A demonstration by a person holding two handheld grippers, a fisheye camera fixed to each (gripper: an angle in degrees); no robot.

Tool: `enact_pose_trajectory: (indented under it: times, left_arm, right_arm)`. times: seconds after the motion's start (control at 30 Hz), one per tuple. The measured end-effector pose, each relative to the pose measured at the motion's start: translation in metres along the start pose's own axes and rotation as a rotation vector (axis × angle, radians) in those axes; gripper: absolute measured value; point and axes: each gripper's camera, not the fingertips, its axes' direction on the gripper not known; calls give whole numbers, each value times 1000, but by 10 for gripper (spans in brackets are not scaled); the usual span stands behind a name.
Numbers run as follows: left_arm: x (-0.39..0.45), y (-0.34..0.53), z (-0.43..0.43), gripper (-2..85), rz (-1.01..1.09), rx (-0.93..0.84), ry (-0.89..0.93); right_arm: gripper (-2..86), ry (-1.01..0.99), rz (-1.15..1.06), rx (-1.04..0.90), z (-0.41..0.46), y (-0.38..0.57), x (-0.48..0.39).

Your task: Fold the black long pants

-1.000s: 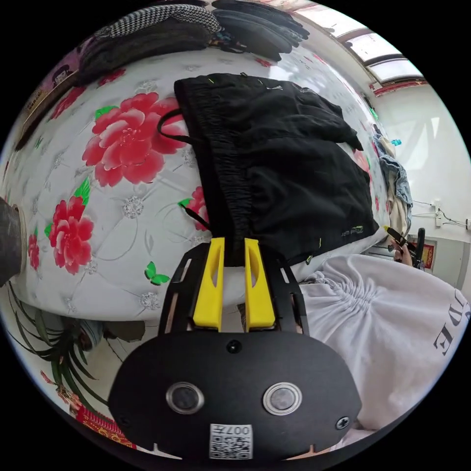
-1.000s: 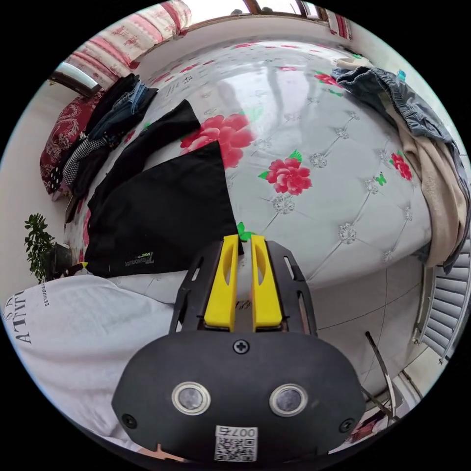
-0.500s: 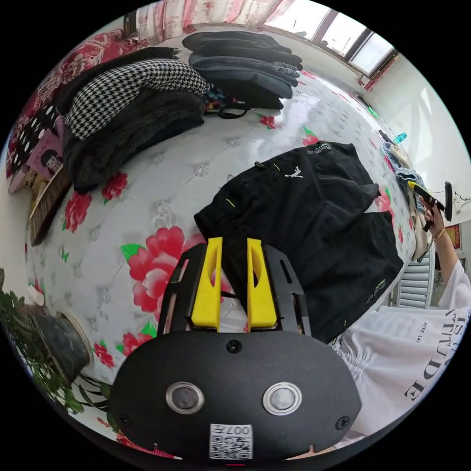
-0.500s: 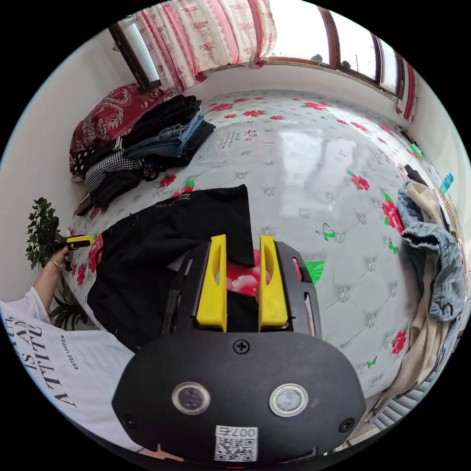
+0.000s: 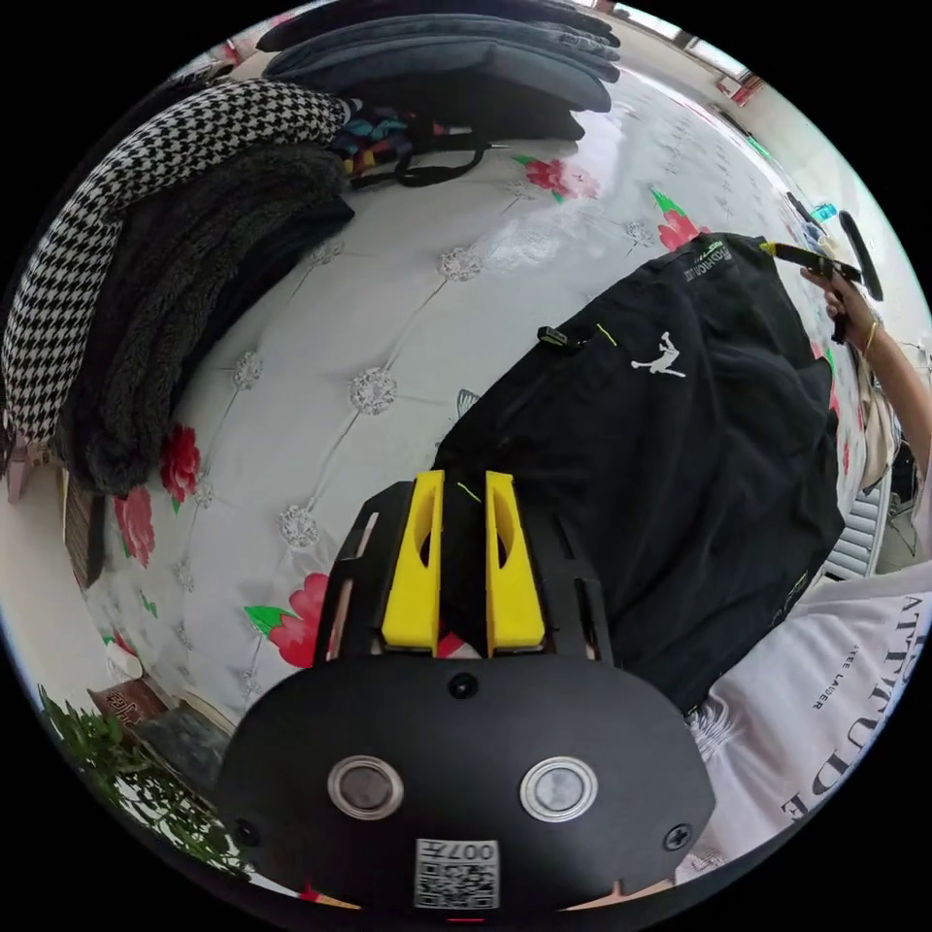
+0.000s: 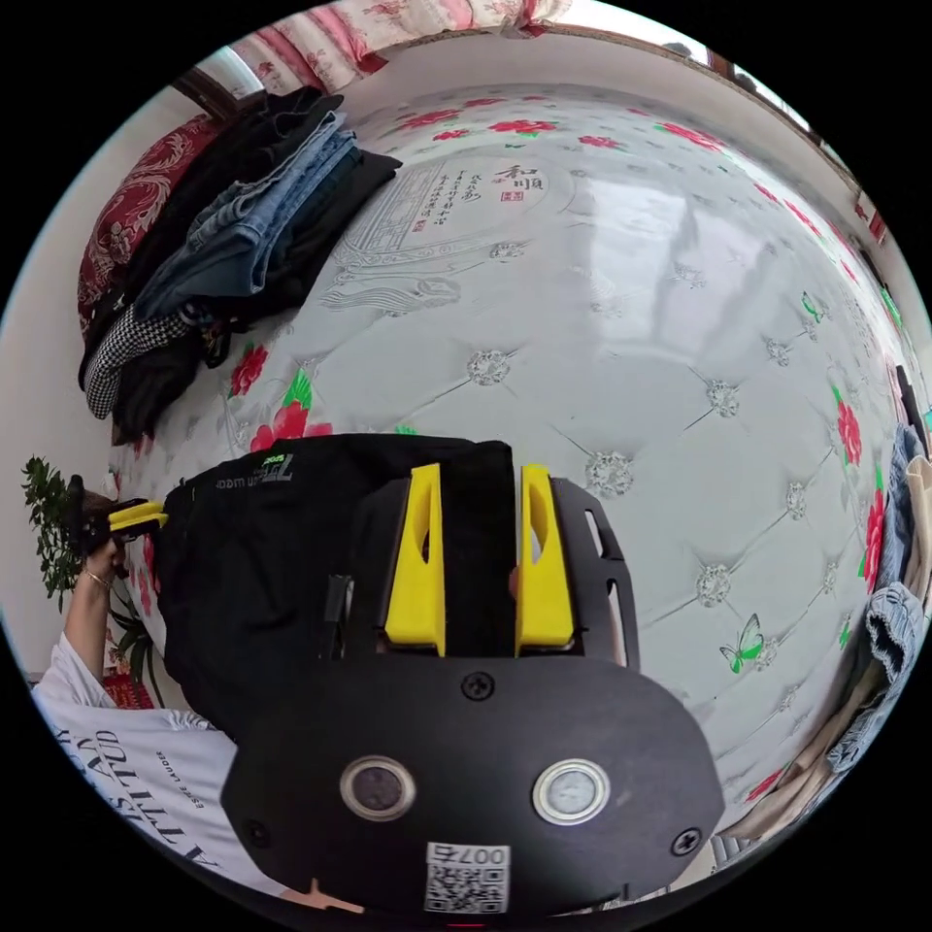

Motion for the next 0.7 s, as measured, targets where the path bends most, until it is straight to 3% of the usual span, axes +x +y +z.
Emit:
enact_pose_trajectory:
  times: [0.1, 0.47, 0.7]
  left_arm:
    - [-28, 15, -4, 18, -109, 56, 138]
    - [-38, 105, -107, -9, -89, 394, 215]
    - [-35, 160, -122, -9, -82, 447, 253]
  right_arm:
    - [24, 55, 6, -9, 4, -7, -2]
    - [-2, -185, -182, 453, -171, 48, -12]
    - [-3, -196, -129, 415, -180, 108, -1]
